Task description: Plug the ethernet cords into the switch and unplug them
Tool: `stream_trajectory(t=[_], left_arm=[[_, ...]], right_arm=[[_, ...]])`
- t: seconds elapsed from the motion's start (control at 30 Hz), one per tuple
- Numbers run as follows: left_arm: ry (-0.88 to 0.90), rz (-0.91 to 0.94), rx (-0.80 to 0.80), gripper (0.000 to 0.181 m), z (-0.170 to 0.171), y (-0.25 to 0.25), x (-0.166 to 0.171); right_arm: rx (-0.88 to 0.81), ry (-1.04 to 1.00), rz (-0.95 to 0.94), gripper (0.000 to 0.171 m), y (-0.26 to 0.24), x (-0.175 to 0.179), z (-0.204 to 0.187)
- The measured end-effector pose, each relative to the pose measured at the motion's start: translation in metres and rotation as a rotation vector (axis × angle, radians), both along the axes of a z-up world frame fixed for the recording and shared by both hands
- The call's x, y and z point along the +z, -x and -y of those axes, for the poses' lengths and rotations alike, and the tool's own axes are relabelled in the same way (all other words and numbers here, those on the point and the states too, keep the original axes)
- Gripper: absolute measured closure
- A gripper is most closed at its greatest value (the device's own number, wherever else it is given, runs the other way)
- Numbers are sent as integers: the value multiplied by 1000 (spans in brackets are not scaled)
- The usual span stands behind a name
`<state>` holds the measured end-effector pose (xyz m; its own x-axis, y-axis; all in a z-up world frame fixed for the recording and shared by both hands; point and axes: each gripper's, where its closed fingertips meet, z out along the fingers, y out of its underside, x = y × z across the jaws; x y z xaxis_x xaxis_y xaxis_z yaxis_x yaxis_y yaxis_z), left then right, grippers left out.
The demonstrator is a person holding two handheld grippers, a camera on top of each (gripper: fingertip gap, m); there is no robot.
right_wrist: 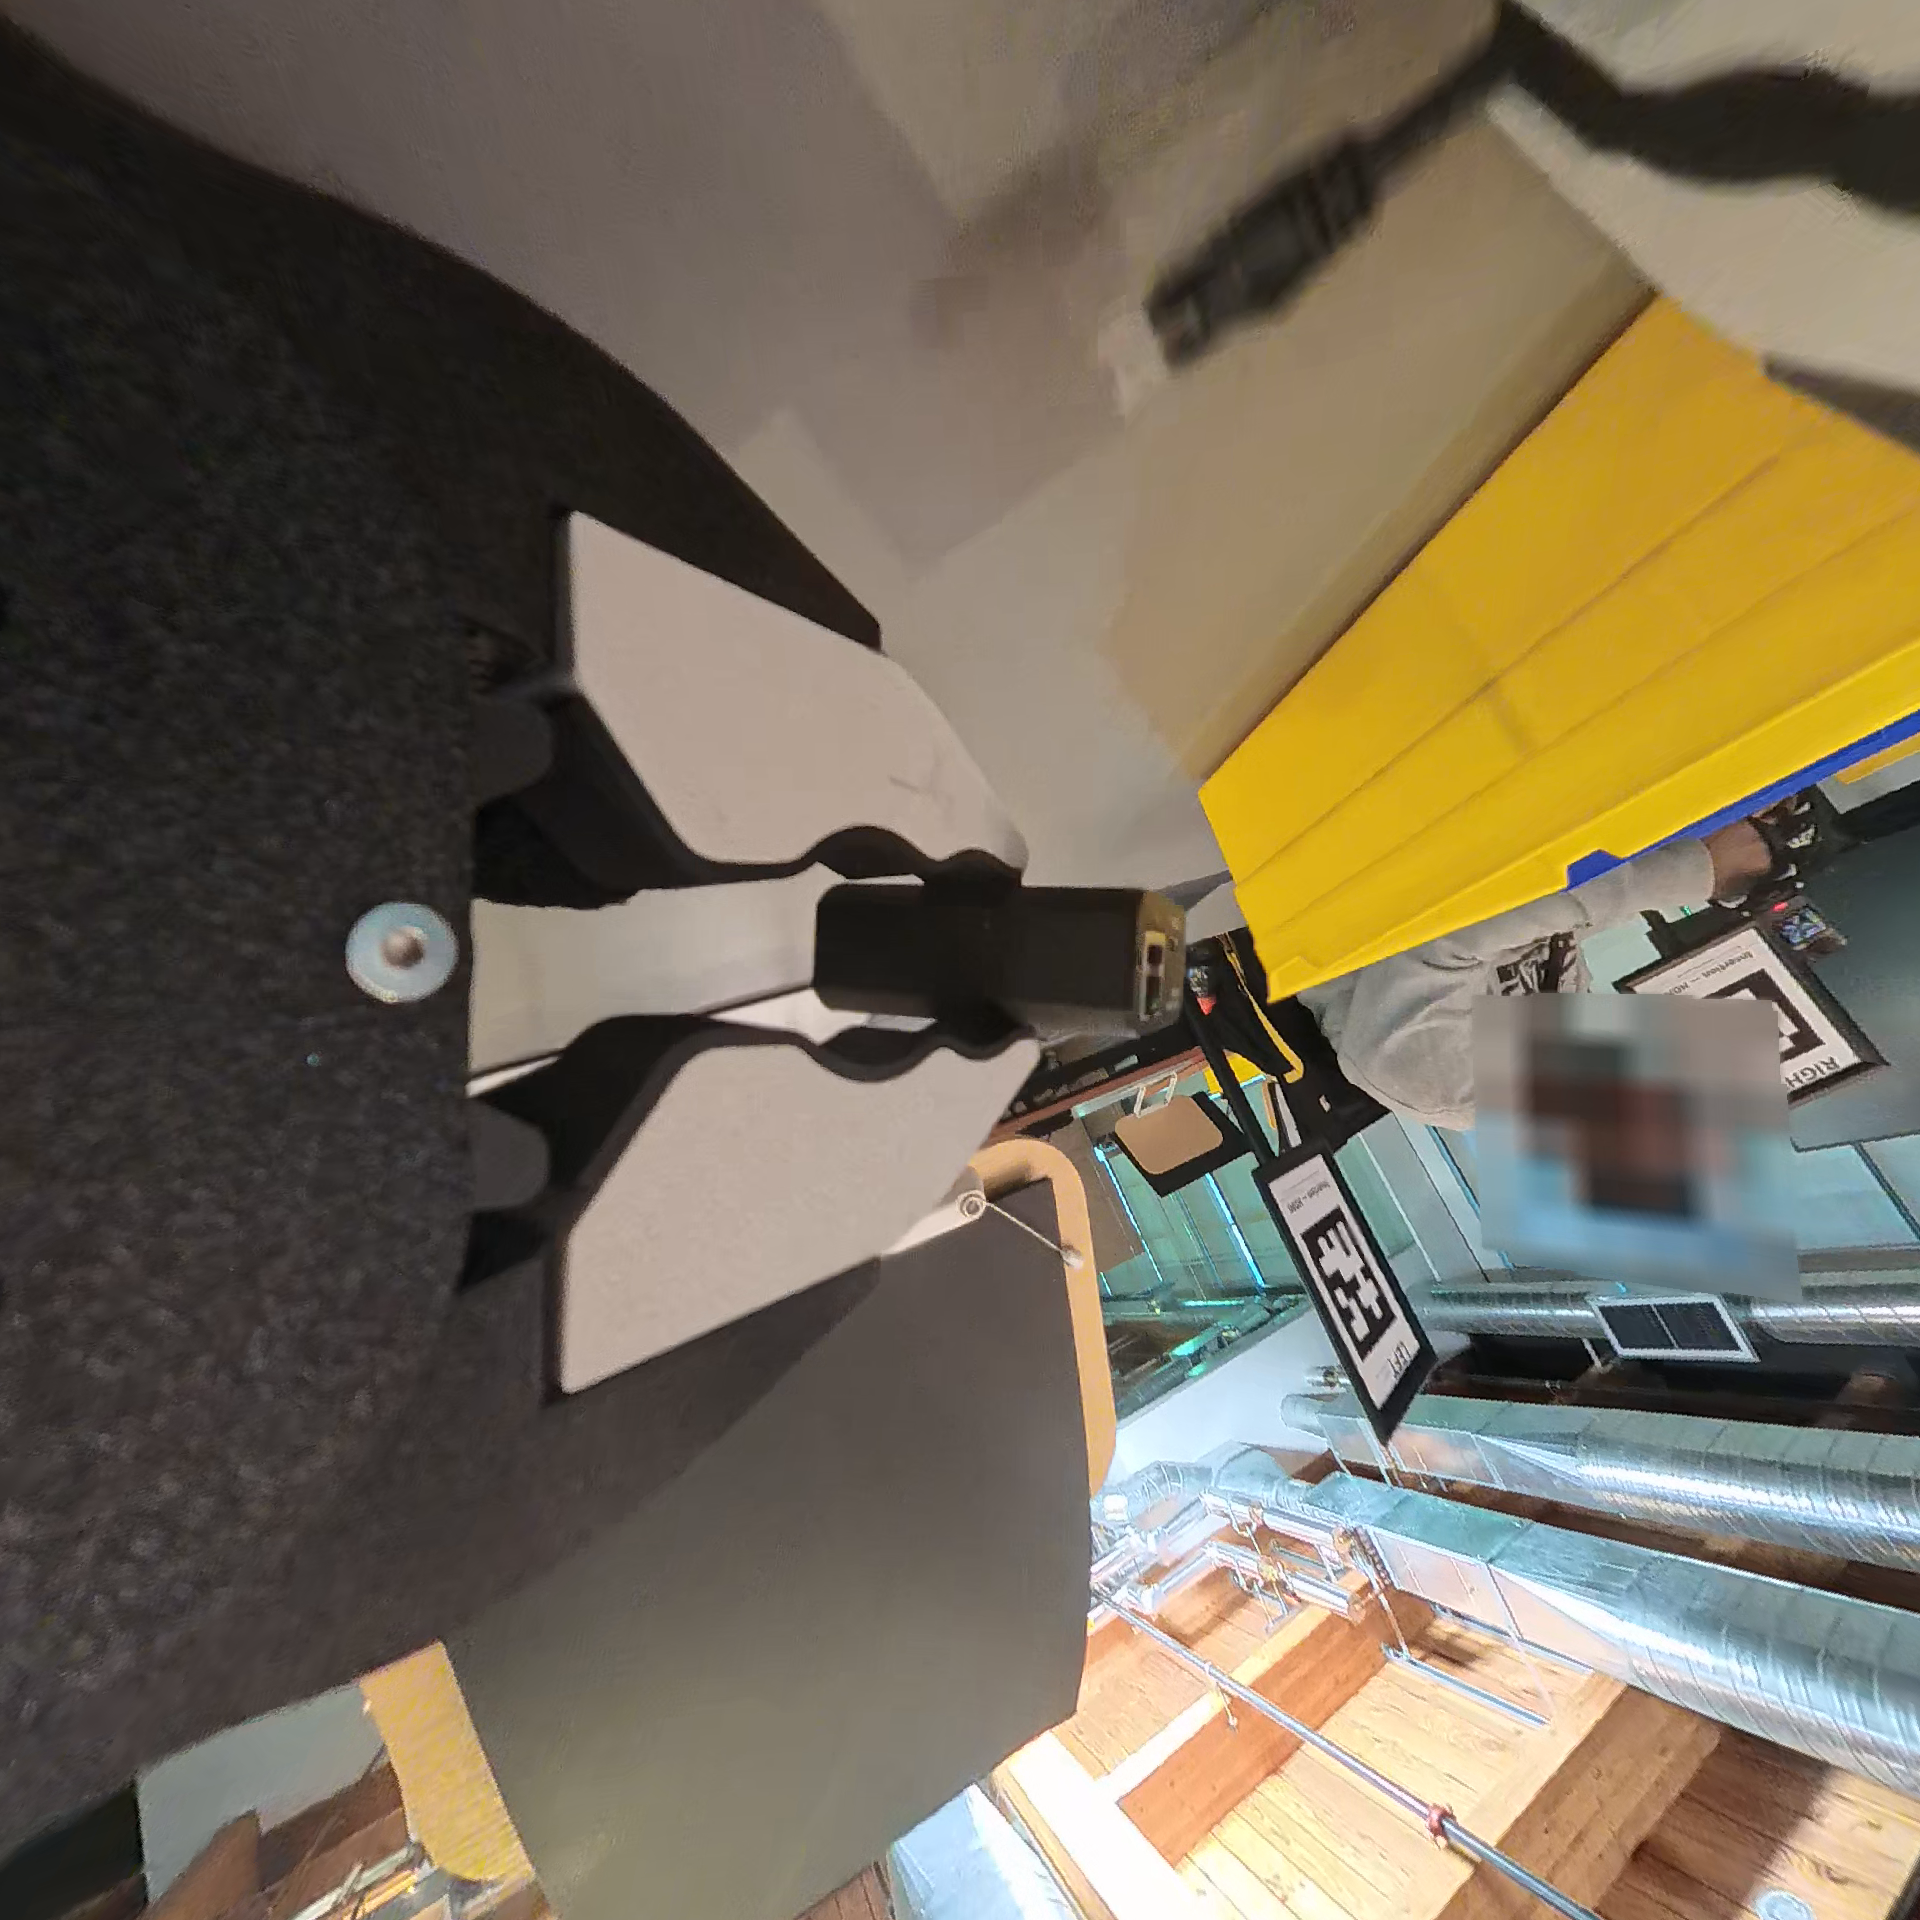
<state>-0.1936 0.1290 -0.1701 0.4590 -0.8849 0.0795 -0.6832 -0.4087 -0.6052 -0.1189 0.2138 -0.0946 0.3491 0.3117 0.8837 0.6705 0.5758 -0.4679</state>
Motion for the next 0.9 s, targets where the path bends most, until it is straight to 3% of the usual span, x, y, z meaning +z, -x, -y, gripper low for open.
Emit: stream_trajectory(t=[0.03, 0.13, 0.3, 0.6, 0.9], left_arm=[[58, 73, 14, 176, 0, -2, 14], [205, 219, 31, 176, 0, 0, 53], [479, 393, 5, 176, 1, -6, 83], [740, 302, -19, 176, -2, -8, 82], [750, 149, -40, 176, -3, -10, 78]], right_arm=[[4, -12, 1, 147, 1, 1, 1], [3, -61, 12, 147, 2, 5, 5], [-10, -148, 34, 147, 3, 12, 11], [-2, -210, 89, 147, 11, 10, 19], [-21, -217, 121, 147, 11, 7, 17]])
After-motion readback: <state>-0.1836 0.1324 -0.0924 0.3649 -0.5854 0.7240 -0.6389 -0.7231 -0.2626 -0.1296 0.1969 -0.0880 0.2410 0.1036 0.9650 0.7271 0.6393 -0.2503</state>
